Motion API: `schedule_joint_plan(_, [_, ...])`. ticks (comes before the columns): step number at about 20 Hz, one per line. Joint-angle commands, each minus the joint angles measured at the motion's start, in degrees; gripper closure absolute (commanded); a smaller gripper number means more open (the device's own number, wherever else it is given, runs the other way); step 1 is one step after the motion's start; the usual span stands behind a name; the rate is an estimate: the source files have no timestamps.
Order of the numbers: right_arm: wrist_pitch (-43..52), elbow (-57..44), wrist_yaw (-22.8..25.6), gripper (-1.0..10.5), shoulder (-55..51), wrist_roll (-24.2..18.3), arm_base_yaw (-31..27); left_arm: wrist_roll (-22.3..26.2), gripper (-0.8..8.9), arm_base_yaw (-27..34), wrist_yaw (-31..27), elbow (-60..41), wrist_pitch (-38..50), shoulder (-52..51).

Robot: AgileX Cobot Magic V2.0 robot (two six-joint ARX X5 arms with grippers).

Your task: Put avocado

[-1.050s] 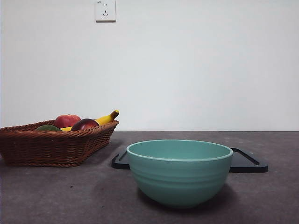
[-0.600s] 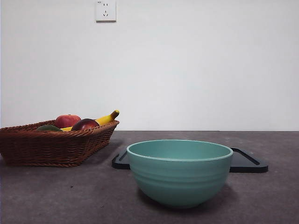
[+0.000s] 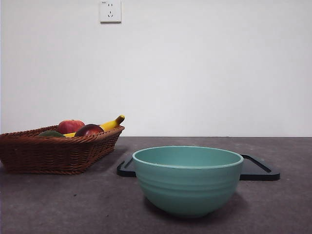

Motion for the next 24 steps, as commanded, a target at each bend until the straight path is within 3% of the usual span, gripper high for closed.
schedule_joint_plan(1, [-2.23, 0.96, -0.7, 9.4, 0.2, -4.94, 0.24, 0.85, 7.99, -0.22, 1.38, 1.33, -1.77, 0.26])
schedule_joint_plan(6, [-2.51, 0.96, -2.14, 9.4, 0.2, -5.33, 0.24, 5.68, 7.95, -0.22, 1.99, 1.33, -7.72, 0.24])
schedule_joint_plan(8, [-2.49, 0.96, -2.12, 9.3, 0.17, -5.81, 0.24, 7.52, 7.46, -0.22, 1.97, 1.33, -8.85, 0.24])
schedule_joint_plan(9, [-2.51, 0.96, -1.95, 9.0, 0.17, -6.32, 0.24, 7.58, 6.13, -0.22, 1.95, 1.33, -8.83, 0.26])
schedule_joint_plan(10, [-2.49, 0.96, -1.95, 8.0, 0.17, -6.29, 0.24, 7.58, 4.07, -0.22, 1.95, 1.33, -8.74, 0.26])
schedule_joint_plan(11, [-2.45, 0.96, -1.95, 6.2, 0.17, -6.29, 0.24, 7.58, 2.04, -0.22, 1.95, 1.33, -8.59, 0.26])
schedule_joint_plan(12, [-2.43, 0.96, -1.95, 4.1, 0.2, -6.29, 0.24, 7.56, 0.86, -0.22, 1.97, 1.33, -8.55, 0.24])
schedule_joint_plan(13, [-2.45, 0.96, -1.92, 2.9, 0.17, -6.27, 0.24, 7.58, 0.54, -0.22, 1.95, 1.33, -8.48, 0.24])
schedule_joint_plan(14, [-2.45, 0.96, -1.97, 2.6, 0.17, -6.25, 0.24, 7.58, 0.55, -0.22, 1.95, 1.33, -8.41, 0.26])
schedule_joint_plan(20, [-2.45, 0.96, -1.97, 2.6, 0.17, -6.25, 0.24, 7.56, 0.64, -0.22, 1.81, 1.33, -8.39, 0.33])
schedule_joint_plan(24, [-2.45, 0.96, -1.97, 2.6, 0.17, -6.25, 0.24, 7.52, 0.64, -0.2, -6.19, 1.46, -10.58, 3.69])
